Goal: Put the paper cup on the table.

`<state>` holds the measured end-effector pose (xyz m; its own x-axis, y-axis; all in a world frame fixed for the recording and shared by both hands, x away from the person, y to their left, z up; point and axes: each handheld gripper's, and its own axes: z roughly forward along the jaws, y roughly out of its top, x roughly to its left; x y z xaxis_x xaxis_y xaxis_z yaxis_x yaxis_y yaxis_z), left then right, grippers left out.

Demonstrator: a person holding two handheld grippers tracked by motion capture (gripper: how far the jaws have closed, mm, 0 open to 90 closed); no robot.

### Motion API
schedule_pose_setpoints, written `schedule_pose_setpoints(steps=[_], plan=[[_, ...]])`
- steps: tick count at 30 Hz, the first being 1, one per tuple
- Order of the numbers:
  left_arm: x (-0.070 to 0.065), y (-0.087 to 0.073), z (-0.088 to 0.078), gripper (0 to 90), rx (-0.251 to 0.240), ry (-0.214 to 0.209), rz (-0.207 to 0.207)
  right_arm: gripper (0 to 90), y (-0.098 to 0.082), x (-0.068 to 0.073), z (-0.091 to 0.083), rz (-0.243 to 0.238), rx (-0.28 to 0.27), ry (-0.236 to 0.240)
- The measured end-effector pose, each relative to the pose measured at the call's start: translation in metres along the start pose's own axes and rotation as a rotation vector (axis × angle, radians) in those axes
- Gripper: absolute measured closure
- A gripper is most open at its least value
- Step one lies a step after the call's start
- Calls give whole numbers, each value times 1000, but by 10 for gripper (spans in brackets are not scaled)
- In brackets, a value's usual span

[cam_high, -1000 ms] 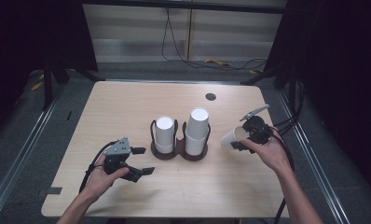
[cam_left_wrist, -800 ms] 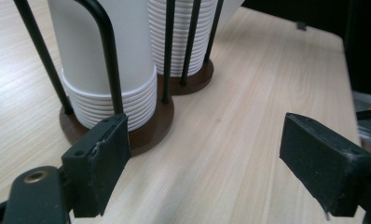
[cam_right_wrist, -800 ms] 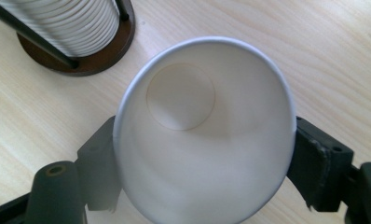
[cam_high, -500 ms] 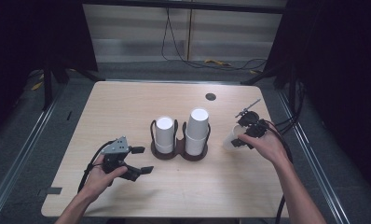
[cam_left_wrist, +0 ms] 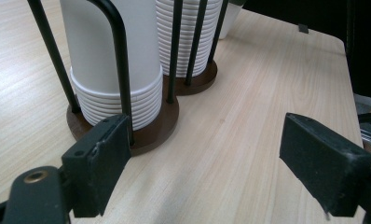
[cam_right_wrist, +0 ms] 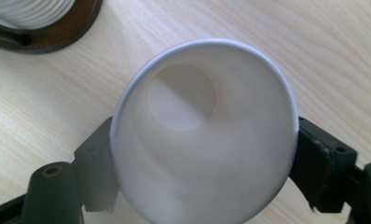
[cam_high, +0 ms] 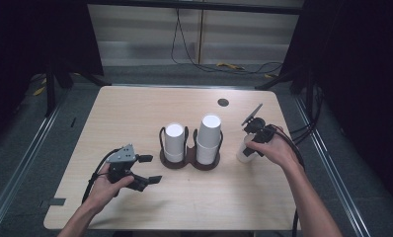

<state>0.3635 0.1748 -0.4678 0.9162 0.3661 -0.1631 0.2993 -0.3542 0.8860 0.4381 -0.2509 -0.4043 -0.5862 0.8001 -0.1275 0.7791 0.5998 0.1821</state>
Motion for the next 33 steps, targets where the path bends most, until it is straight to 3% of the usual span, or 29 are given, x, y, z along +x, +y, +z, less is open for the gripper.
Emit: schedule_pose_setpoints(steps=[12, 25, 33], plan=[[0, 0, 0, 160, 8, 1, 5, 191, 8, 3, 8, 17, -54, 0], [0, -1, 0, 160, 8, 2, 1, 165, -8, -1, 16, 79, -172, 58], [1, -1, 0, 160, 16, 6, 6, 163, -20, -2, 22, 115, -208, 91]])
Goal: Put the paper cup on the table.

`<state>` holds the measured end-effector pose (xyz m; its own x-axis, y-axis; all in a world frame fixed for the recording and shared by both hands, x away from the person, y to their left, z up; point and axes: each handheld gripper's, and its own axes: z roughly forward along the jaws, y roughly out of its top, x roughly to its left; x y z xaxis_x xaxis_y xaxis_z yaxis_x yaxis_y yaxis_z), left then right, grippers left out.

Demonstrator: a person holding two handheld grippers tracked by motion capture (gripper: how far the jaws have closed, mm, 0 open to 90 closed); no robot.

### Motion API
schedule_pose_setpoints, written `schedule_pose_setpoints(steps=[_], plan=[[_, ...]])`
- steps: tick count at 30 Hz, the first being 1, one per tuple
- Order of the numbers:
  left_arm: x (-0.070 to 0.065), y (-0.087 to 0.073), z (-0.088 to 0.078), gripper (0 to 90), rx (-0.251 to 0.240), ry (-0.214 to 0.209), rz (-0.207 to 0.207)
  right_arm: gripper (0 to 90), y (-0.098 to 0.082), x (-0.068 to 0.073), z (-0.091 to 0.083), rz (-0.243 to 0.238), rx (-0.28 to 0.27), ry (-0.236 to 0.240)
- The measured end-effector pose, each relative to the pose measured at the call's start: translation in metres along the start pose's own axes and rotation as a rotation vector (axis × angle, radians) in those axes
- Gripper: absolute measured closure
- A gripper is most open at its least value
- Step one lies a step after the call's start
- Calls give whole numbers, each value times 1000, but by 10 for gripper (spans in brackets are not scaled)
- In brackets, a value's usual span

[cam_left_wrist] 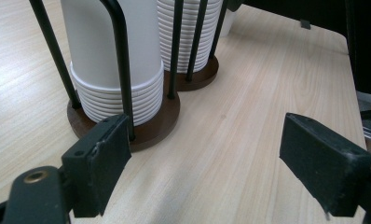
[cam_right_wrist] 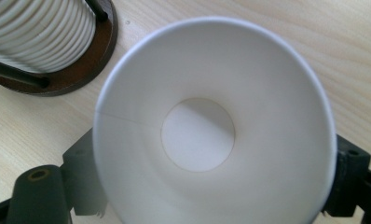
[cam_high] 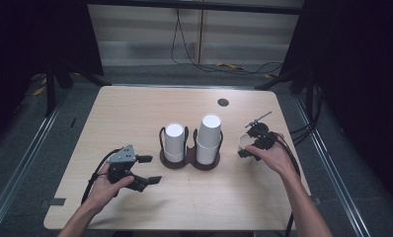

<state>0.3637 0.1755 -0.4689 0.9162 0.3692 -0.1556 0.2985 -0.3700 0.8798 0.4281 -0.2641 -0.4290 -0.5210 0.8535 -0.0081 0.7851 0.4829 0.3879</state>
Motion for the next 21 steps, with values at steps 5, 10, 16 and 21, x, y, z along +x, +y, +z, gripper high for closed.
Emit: schedule_pose_setpoints(steps=[5, 10, 16, 21], plan=[[0, 0, 0, 160, -2, 2, -4, 164, -8, -2, 4, 23, -16, 13], [0, 0, 1, 160, 1, -1, -8, 164, -19, -5, 5, 58, -57, 26], [2, -1, 1, 160, 18, 32, -16, 164, -27, -4, 2, 68, -99, 31], [3, -1, 0, 160, 17, 35, -25, 163, -35, -3, -2, 77, -130, 28]])
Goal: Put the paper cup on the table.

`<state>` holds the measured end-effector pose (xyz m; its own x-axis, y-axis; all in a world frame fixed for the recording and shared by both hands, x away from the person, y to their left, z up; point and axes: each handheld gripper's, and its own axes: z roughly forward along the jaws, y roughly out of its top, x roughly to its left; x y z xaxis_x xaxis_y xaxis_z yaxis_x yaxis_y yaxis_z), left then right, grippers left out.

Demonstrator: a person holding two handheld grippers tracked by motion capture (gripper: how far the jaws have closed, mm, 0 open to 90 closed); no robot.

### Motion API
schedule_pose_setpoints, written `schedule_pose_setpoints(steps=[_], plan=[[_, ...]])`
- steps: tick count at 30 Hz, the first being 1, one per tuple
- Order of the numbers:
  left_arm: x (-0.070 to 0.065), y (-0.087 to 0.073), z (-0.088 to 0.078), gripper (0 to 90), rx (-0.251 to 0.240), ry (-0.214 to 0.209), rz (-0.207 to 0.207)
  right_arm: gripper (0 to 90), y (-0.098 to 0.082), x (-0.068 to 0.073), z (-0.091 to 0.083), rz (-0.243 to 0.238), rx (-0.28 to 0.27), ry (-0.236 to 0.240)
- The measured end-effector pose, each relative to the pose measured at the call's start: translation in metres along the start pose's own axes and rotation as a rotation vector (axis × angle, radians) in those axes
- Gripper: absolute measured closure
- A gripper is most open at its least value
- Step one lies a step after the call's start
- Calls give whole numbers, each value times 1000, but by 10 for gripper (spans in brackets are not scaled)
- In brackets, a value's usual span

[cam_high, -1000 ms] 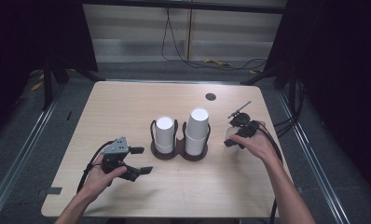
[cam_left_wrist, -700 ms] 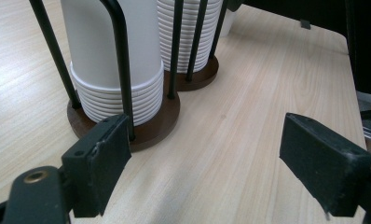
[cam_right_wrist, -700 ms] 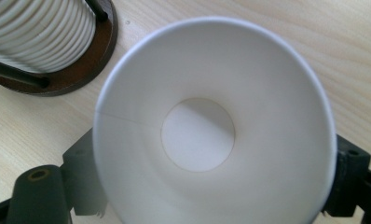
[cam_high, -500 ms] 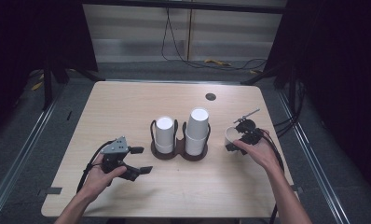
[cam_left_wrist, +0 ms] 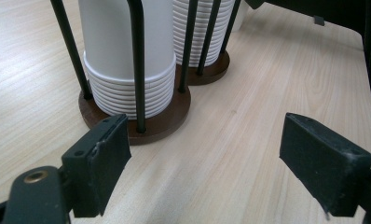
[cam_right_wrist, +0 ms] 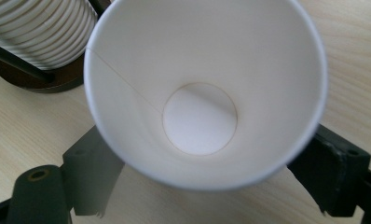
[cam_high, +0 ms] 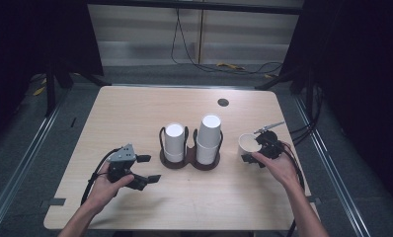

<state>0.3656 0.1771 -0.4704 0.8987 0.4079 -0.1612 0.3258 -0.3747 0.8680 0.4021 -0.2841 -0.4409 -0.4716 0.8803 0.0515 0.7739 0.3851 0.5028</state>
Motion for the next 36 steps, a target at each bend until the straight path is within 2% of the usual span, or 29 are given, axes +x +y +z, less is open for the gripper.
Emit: schedule_pose_setpoints(steps=[1, 3, 5, 7, 10, 11, 13, 16, 17, 20, 21, 24, 27, 29, 30, 31, 32, 33, 34, 35, 36], plan=[[1, 0, -1, 160, -4, -1, 1, 158, -4, -1, -4, 7, -29, -9], [1, 0, -1, 160, -4, 3, 1, 158, -6, -1, -7, 14, -39, -4], [2, 0, 0, 160, 4, 6, -1, 157, -12, 0, -12, 20, -80, 1], [2, 0, 3, 161, -3, 9, -15, 157, -16, 0, -14, 20, -90, -13], [1, 0, 4, 166, -6, -1, -18, 158, -21, 1, -16, 31, -121, -8], [1, 1, 3, 166, -1, 6, -17, 161, -26, 2, -19, 48, -158, -7], [1, 1, 1, 164, 5, 12, -19, 165, -31, 3, -21, 57, -178, -12], [0, 0, -3, 164, 6, 26, -29, 181, -36, 5, -22, 41, -197, -11], [-1, 0, -4, 163, 13, 45, -30, 182, -41, 9, -23, 46, -198, -31], [-3, -1, -6, 163, 16, 58, -27, 182, -46, 14, -25, 49, -207, -30], [-4, -1, -7, 163, 7, 71, -39, 181, -50, 19, -26, 39, -217, -49], [-4, -1, -7, 163, 5, 76, -46, 176, -53, 25, -28, 39, -225, -58], [-5, -4, -8, 163, -3, 66, -66, 176, -58, 34, -32, 47, -265, -48], [-6, -8, -7, 163, 12, 61, -73, 175, -59, 43, -34, 50, -293, -15], [-6, -8, -7, 163, 12, 61, -73, 175, -59, 43, -34, 50, -293, -15], [-6, -9, -6, 163, 13, 61, -81, 174, -60, 49, -35, 44, -314, -3], [-6, -10, -6, 163, 14, 61, -83, 174, -60, 49, -35, 44, -314, -3], [-7, -10, -7, 163, 13, 59, -91, 171, -60, 57, -36, 39, -347, 7], [-7, -10, -7, 163, 13, 59, -91, 171, -60, 57, -36, 39, -347, 7], [-8, -11, -8, 163, 5, 64, -100, 164, -58, 66, -35, 27, -363, 40], [-8, -11, -8, 163, 5, 64, -100, 164, -58, 66, -35, 27, -363, 40]])
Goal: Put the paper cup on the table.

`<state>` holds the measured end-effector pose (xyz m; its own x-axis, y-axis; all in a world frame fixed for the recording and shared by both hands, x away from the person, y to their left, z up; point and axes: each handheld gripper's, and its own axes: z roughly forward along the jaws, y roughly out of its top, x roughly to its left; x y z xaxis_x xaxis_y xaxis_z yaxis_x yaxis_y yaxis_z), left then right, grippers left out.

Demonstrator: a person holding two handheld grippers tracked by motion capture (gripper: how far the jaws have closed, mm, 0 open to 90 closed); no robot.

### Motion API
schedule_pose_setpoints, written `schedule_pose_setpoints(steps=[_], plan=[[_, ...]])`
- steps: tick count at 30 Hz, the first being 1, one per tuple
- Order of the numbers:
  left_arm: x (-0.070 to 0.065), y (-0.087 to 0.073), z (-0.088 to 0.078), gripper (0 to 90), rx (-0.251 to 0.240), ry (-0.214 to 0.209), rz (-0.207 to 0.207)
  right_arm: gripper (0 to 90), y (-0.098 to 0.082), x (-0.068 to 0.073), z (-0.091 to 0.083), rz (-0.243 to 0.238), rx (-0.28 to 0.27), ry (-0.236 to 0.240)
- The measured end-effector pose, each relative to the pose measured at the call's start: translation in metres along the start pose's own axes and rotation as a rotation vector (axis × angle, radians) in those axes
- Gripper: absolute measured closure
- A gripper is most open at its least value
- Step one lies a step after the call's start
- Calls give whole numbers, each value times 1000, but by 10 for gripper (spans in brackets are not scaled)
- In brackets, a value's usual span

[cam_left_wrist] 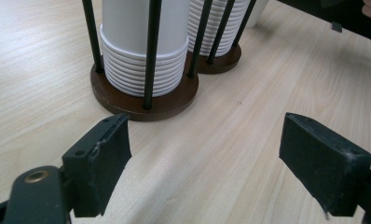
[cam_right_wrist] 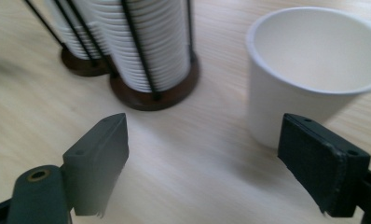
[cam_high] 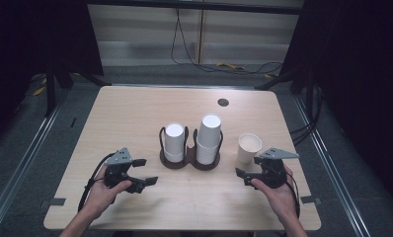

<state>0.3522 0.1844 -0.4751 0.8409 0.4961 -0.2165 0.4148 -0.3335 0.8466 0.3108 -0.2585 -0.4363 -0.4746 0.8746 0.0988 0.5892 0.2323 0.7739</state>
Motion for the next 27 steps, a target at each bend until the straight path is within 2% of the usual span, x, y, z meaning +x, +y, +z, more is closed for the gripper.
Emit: schedule_pose_setpoints(steps=[3, 6, 7, 12, 13, 15, 21, 25, 27], plan=[[-2, -1, -1, 163, 3, -5, -2, 163, 1, 12, 3, -5, -14, 31], [-4, -3, -2, 163, -2, 3, 6, 149, 1, 23, 6, -10, -38, 40], [-5, -4, -2, 163, -10, 9, -2, 149, -1, 29, 9, -16, -49, 58], [-6, -6, -2, 164, -23, 38, -19, 147, -7, 37, 17, -22, -77, 63], [-5, -7, -2, 164, -27, 43, -19, 144, -10, 41, 20, -17, -81, 97], [-6, -12, -3, 164, -23, 53, -18, 144, -12, 44, 20, -32, -102, 97], [-7, -18, 2, 164, -21, 74, -43, 144, -20, 55, 24, -27, -139, 89], [-11, -18, 6, 164, -7, 52, -35, 145, -25, 58, 34, -22, -101, 116], [-12, -18, 7, 164, -1, 50, -34, 146, -26, 55, 39, -22, -86, 109]])
